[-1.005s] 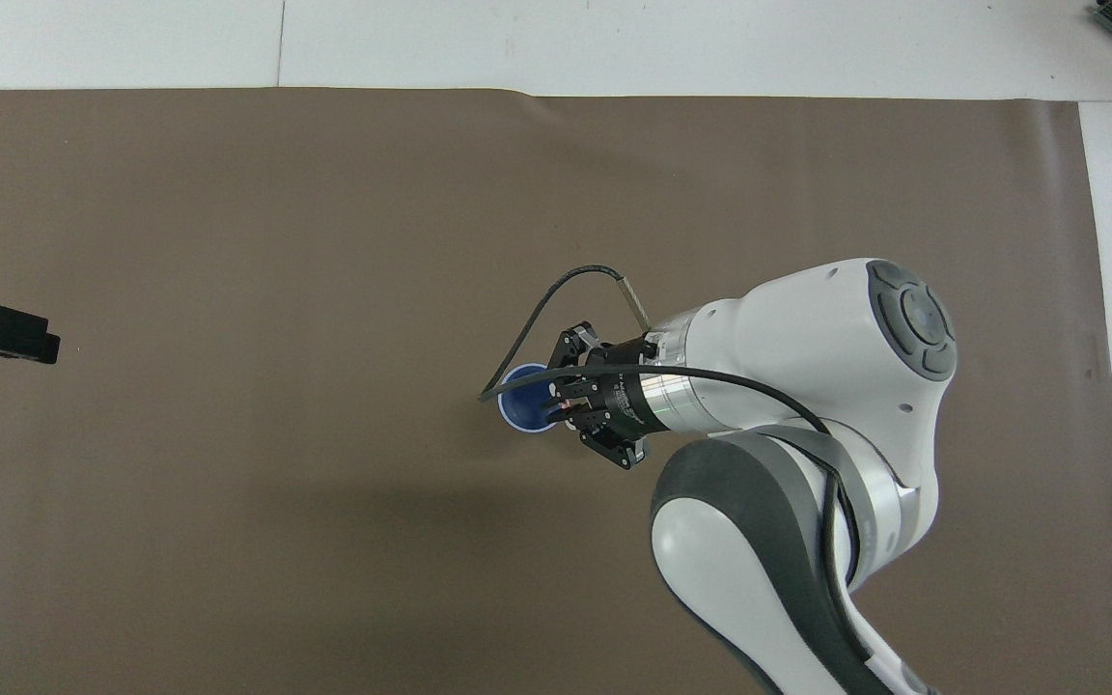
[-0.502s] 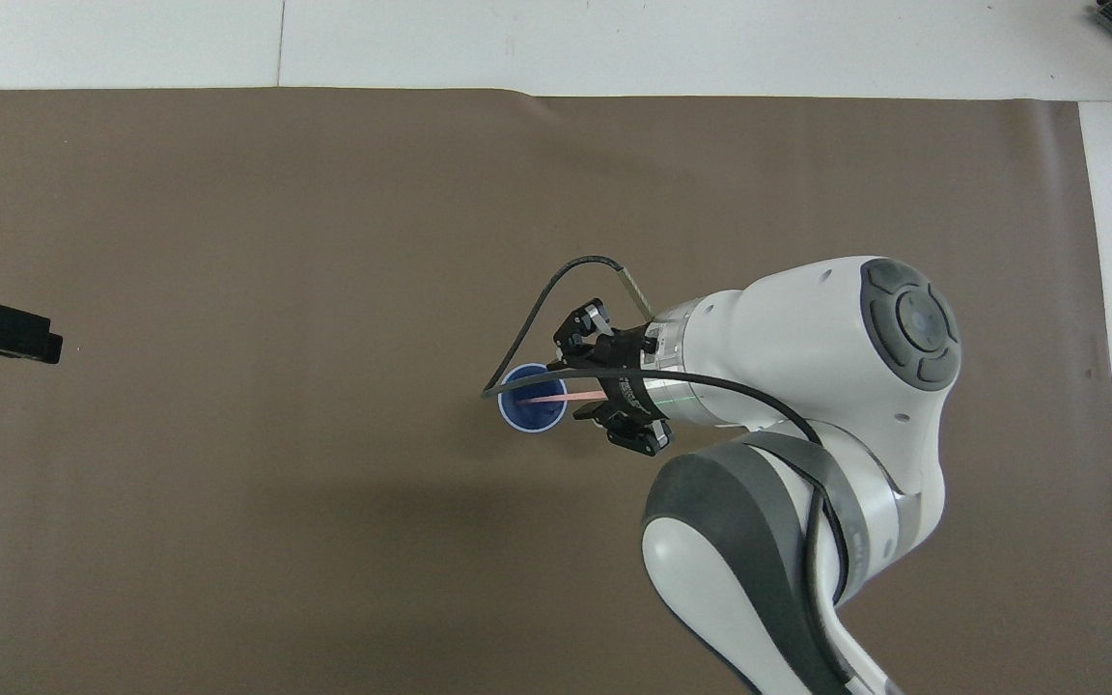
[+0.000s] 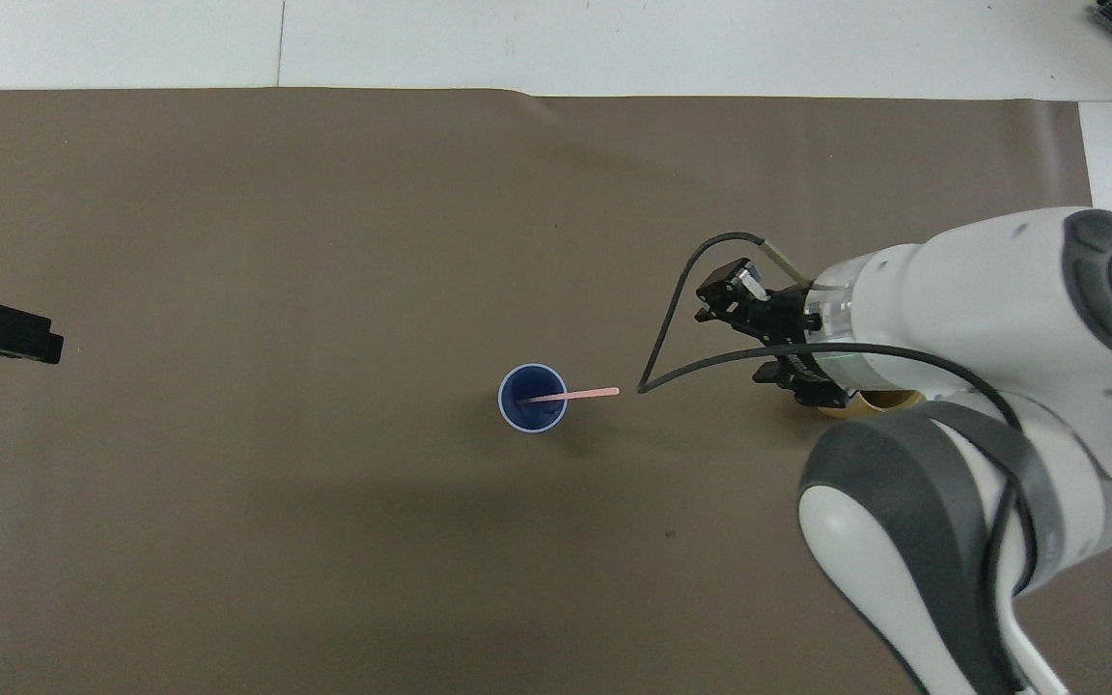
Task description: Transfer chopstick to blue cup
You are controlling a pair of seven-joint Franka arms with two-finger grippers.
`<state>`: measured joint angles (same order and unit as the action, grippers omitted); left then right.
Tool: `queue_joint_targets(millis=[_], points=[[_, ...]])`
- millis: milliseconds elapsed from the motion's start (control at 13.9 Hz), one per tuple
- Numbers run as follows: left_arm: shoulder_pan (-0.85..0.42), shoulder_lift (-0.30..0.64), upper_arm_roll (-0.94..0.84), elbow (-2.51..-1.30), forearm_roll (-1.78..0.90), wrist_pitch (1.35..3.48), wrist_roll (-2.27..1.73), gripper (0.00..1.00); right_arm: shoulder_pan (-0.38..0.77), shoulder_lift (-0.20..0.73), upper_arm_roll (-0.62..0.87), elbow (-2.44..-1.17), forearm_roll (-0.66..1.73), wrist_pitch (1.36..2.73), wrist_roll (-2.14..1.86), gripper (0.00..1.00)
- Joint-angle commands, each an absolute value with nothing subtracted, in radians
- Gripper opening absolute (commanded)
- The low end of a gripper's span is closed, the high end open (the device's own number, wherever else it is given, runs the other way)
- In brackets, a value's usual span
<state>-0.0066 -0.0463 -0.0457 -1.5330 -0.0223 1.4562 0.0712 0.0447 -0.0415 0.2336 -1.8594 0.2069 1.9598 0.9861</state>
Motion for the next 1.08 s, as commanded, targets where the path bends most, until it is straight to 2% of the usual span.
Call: queue_joint_targets(millis=[0, 574, 1005], points=[[0.003, -0.051, -0.052, -1.525, -0.029, 1.447, 0.069, 1.0, -0.023, -0.077, 0.244, -1.864, 0.184, 1.916, 0.885, 1.0], [0.003, -0.051, -0.052, -1.525, -0.029, 1.447, 0.069, 1.0, -0.046, -0.069, 0.242, -1.85, 0.075, 1.919, 0.539, 1.0], [0.003, -0.051, -0.051, -1.525, -0.029, 1.447, 0.071, 1.0, -0.086, -0.048, 0.242, -1.78, 0.068, 1.914, 0.39, 1.0]])
